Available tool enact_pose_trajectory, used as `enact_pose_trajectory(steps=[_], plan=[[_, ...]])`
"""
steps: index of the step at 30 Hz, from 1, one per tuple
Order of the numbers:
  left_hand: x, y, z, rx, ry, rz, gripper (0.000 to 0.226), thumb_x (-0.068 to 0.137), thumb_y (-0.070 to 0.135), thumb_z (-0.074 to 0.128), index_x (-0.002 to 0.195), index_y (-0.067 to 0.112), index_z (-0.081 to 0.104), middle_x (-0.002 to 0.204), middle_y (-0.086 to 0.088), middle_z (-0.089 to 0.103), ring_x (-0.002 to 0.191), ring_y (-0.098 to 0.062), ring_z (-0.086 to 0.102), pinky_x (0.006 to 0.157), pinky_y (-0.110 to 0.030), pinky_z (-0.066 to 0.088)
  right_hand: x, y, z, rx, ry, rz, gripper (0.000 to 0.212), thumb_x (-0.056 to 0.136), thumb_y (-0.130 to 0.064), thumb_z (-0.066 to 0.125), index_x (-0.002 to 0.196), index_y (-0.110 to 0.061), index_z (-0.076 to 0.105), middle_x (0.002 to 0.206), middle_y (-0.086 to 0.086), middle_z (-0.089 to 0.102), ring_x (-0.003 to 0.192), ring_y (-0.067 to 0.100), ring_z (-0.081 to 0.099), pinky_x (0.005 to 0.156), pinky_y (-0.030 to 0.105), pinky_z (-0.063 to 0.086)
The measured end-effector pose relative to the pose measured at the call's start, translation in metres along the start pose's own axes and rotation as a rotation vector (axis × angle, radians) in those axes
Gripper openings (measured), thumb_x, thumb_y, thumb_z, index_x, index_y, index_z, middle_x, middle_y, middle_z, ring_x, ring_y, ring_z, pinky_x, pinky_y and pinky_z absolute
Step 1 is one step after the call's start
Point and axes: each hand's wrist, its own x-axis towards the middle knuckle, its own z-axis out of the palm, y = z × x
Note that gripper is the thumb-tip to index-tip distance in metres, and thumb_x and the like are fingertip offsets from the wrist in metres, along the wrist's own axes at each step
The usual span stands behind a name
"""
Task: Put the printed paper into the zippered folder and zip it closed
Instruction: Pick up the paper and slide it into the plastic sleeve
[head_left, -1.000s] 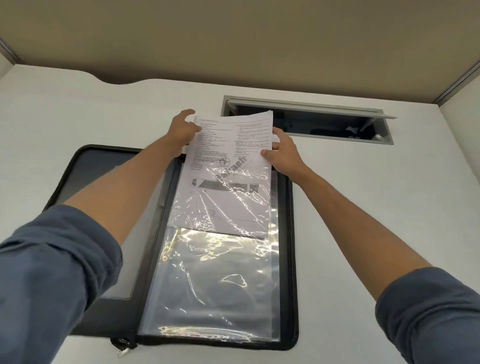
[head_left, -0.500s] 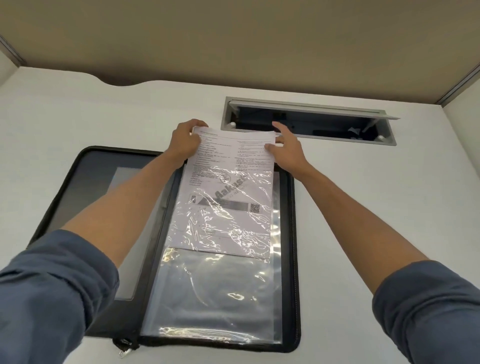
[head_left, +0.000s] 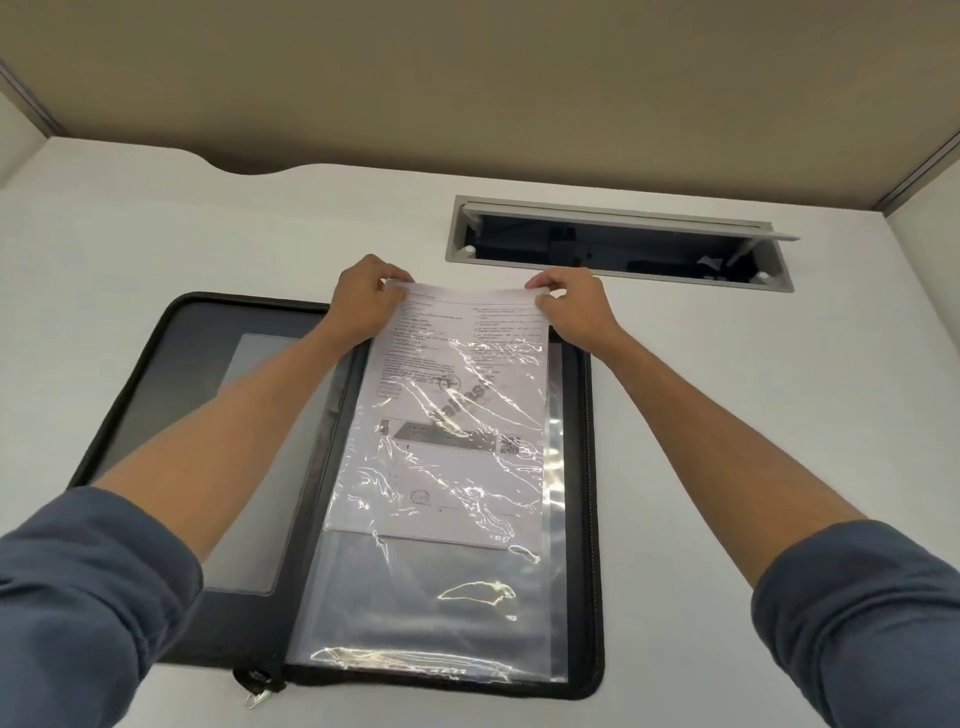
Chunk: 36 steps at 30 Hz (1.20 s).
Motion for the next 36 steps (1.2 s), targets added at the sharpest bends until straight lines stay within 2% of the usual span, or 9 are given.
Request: enact_pose_trajectory(steps=[6, 11, 15, 19, 22, 26, 29, 33, 36], plan=[[-0.009, -0.003, -0.005, 0.016, 0.007, 0.043, 0.024, 0.092, 0.008, 0.051, 0.102, 0.012, 0.072, 0.093, -0.009, 0.07, 0.084, -0.018, 0.056, 0.074, -0.023, 0.037, -0.006, 0.001, -0.001, -0.021, -0.095, -0.024, 0.028, 0.091, -0.003, 0.055, 0.112, -0.012, 0.071, 0.118, 0.003, 0.065, 0.103, 0.013, 0.055, 0.076, 0.018, 0.05], [-0.022, -0.009, -0.004, -0.017, -0.035, 0.13, 0.035, 0.095, 0.006, 0.044, 0.119, 0.023, 0.063, 0.083, -0.006, 0.058, 0.069, -0.017, 0.047, 0.067, -0.026, 0.041, -0.014, 0.002, -0.004, -0.031, -0.141, -0.03, 0.027, 0.09, -0.003, 0.055, 0.109, -0.013, 0.071, 0.112, 0.003, 0.066, 0.102, 0.016, 0.058, 0.077, 0.024, 0.052], [-0.028, -0.013, -0.001, 0.087, -0.024, 0.211, 0.037, 0.095, 0.001, 0.041, 0.117, 0.017, 0.067, 0.088, -0.007, 0.054, 0.082, -0.019, 0.048, 0.077, -0.031, 0.039, -0.019, 0.001, -0.007, -0.028, -0.147, -0.041, 0.028, 0.089, -0.003, 0.055, 0.108, -0.014, 0.072, 0.106, -0.001, 0.064, 0.098, 0.018, 0.059, 0.079, 0.032, 0.057], [-0.028, -0.015, -0.001, 0.076, -0.037, 0.182, 0.039, 0.093, -0.002, 0.045, 0.118, 0.016, 0.068, 0.094, -0.001, 0.053, 0.083, -0.017, 0.049, 0.077, -0.026, 0.036, -0.022, 0.002, -0.007, -0.068, -0.148, -0.057, 0.031, 0.092, -0.005, 0.054, 0.115, -0.019, 0.069, 0.116, 0.003, 0.065, 0.091, 0.016, 0.058, 0.061, 0.016, 0.047], [-0.027, -0.013, -0.003, 0.101, -0.07, 0.18, 0.039, 0.093, -0.002, 0.046, 0.118, 0.016, 0.069, 0.096, -0.004, 0.055, 0.088, -0.02, 0.053, 0.079, -0.027, 0.039, -0.023, 0.0, -0.007, -0.083, -0.166, -0.058, 0.03, 0.094, -0.005, 0.052, 0.115, -0.017, 0.07, 0.12, 0.005, 0.065, 0.089, 0.018, 0.059, 0.058, 0.017, 0.046], [-0.029, -0.009, -0.004, 0.218, -0.123, 0.184, 0.033, 0.094, 0.007, 0.047, 0.11, 0.018, 0.073, 0.106, -0.006, 0.058, 0.1, -0.021, 0.051, 0.09, -0.036, 0.042, -0.027, -0.005, -0.007, -0.111, -0.213, -0.065, 0.032, 0.092, -0.001, 0.051, 0.114, -0.012, 0.071, 0.123, 0.007, 0.066, 0.095, 0.017, 0.058, 0.073, 0.024, 0.05], [-0.033, -0.006, -0.006, 0.254, -0.148, 0.196, 0.029, 0.093, 0.012, 0.05, 0.11, 0.019, 0.073, 0.109, -0.005, 0.061, 0.104, -0.023, 0.05, 0.095, -0.04, 0.04, -0.031, -0.008, -0.009, -0.114, -0.242, -0.061, 0.034, 0.088, 0.001, 0.052, 0.113, -0.012, 0.072, 0.119, 0.007, 0.069, 0.094, 0.017, 0.061, 0.073, 0.02, 0.049], [-0.035, -0.008, -0.009, 0.294, -0.182, 0.211, 0.027, 0.092, 0.018, 0.055, 0.115, 0.02, 0.07, 0.113, -0.007, 0.06, 0.11, -0.025, 0.05, 0.097, -0.044, 0.039, -0.036, -0.01, -0.011, -0.11, -0.29, -0.04, 0.027, 0.092, -0.007, 0.054, 0.113, -0.009, 0.071, 0.119, 0.008, 0.068, 0.107, 0.022, 0.06, 0.085, 0.03, 0.052], [-0.038, -0.014, -0.008, 0.305, -0.2, 0.216, 0.03, 0.09, 0.026, 0.06, 0.119, 0.024, 0.067, 0.121, -0.004, 0.055, 0.119, -0.024, 0.045, 0.101, -0.045, 0.036, -0.039, -0.01, -0.01, -0.094, -0.323, -0.029, 0.025, 0.094, -0.015, 0.056, 0.114, -0.009, 0.071, 0.12, 0.007, 0.068, 0.108, 0.022, 0.06, 0.085, 0.027, 0.047]])
